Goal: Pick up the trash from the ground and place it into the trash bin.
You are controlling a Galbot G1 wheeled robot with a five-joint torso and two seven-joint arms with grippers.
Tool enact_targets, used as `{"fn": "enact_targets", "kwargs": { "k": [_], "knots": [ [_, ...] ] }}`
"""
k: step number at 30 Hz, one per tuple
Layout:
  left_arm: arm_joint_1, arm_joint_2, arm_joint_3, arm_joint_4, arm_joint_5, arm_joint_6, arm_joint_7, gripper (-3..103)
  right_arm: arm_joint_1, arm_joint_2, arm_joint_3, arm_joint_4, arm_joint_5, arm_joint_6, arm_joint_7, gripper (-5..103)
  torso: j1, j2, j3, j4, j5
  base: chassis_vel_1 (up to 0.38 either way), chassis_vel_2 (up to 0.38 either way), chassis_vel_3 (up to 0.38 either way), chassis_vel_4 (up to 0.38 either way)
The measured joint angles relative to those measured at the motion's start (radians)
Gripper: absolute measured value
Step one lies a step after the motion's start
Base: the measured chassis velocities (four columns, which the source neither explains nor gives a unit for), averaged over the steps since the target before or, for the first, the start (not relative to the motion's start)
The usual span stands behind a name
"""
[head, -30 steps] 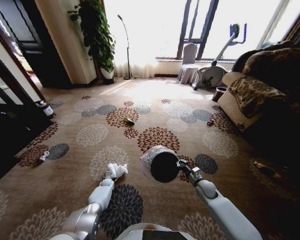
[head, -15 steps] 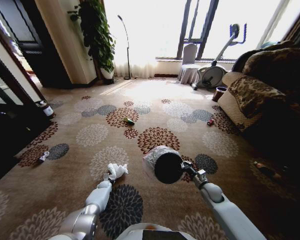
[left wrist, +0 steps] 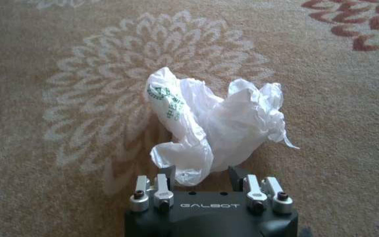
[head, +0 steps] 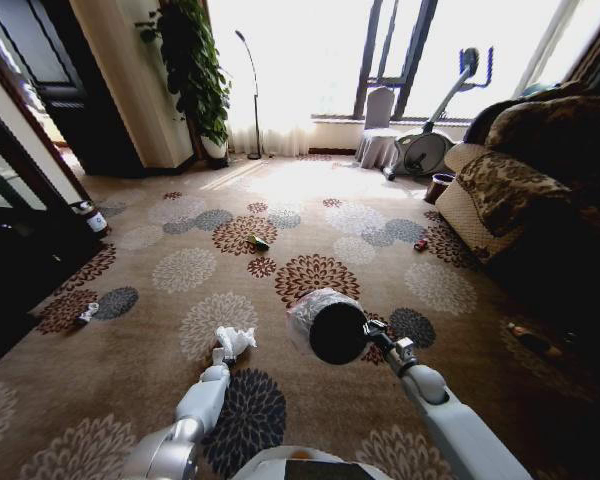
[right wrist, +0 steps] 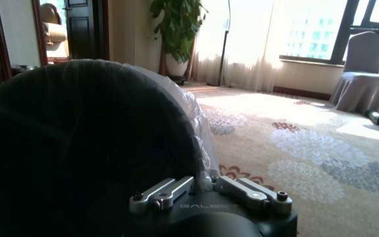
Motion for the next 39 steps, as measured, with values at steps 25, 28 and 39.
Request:
{"fn": "enact_targets", "kwargs": {
  "k": [25, 28, 39],
  "knots": [
    [0.042, -0.006, -0.011, -0.012, 0.006, -0.128, 0.017, 100, -0.009, -0.009, 0.028, 0.018, 0.026, 0.03, -0.042, 0, -0.019, -0.047, -0.027, -0.0003, -0.0003, 0.0, 0.0, 0.0, 0.0],
    [0.041, -0.007, -0.011, -0.011, 0.005, -0.131, 0.021, 100, 0.006, -0.007, 0.018, 0.013, 0.027, 0.034, -0.044, 0, -0.025, -0.061, -0.036, -0.0003, -0.0003, 0.0, 0.0, 0.0, 0.0],
    [0.028, -0.004, -0.009, -0.009, -0.001, -0.146, 0.028, 100, 0.031, -0.003, 0.01, 0.007, 0.032, 0.043, -0.051, 0, -0.046, -0.114, -0.068, -0.0003, -0.0003, 0.0, 0.0, 0.0, 0.0]
  ]
}}
